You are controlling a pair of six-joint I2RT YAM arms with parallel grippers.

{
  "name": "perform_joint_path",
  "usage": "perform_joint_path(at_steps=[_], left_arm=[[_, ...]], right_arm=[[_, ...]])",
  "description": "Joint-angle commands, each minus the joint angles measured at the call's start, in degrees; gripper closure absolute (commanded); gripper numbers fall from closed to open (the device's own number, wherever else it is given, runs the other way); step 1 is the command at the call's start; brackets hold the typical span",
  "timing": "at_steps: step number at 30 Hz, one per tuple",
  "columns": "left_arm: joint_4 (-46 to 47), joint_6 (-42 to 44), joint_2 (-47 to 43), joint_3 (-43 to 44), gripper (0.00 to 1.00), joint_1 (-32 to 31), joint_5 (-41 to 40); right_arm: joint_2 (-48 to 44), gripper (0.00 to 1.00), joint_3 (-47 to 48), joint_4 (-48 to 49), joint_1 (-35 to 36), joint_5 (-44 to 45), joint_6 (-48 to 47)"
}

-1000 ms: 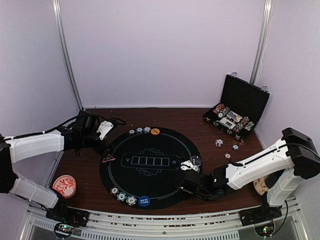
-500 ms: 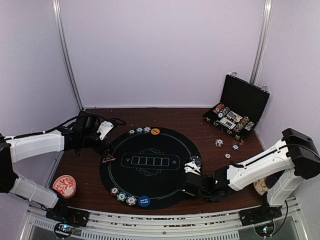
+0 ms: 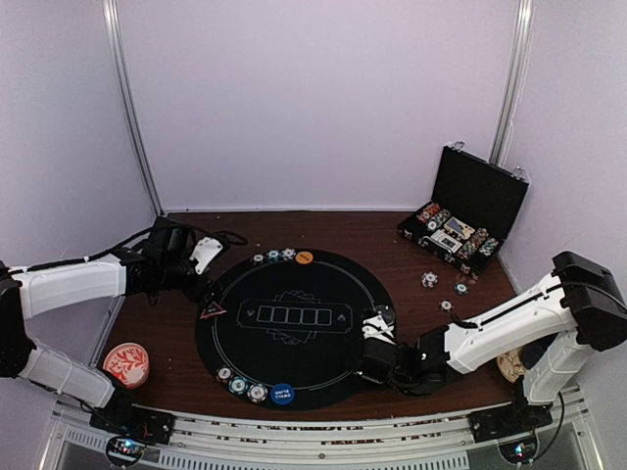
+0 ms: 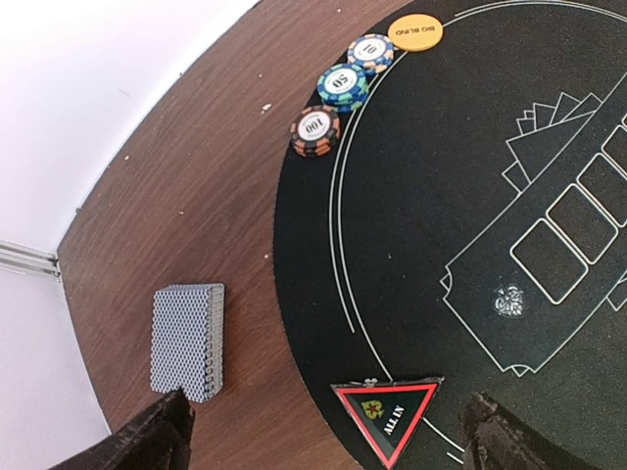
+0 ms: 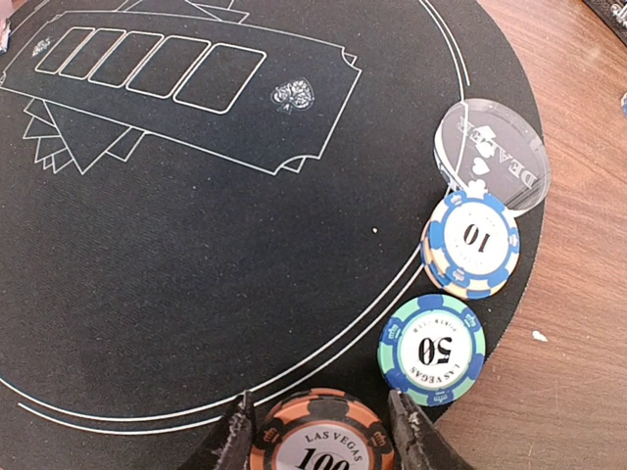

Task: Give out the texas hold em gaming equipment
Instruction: Place the poker chips pile in the dealer area, then pick up the poker card from the corner of the board.

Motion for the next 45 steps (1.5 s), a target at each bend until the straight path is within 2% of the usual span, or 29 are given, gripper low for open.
perform_joint_path(at_steps=[1, 25, 38, 45], left_arm=[[2.11, -0.39, 0.79, -0.15, 0.02, 0.58, -0.07], [2.02, -0.35, 0.67, -0.15, 0.02, 0.54, -0.01], [2.02, -0.35, 0.71, -0.15, 0.02, 0.53, -0.01], [2.02, -0.37, 0.6, -0.15, 0.02, 0.57, -0.18]], right_arm=[[0.68, 0.73, -0.13, -0.28, 0.47, 1.97, 0.09], [0.71, 0.53, 0.3, -0.75, 0.62, 2.29, -0.12], [-0.69, 0.49, 0.84, -1.38, 1.17, 3.05, -0.3], [-2.98, 0.36, 3.49, -3.96, 2.34, 4.68, -1.71]])
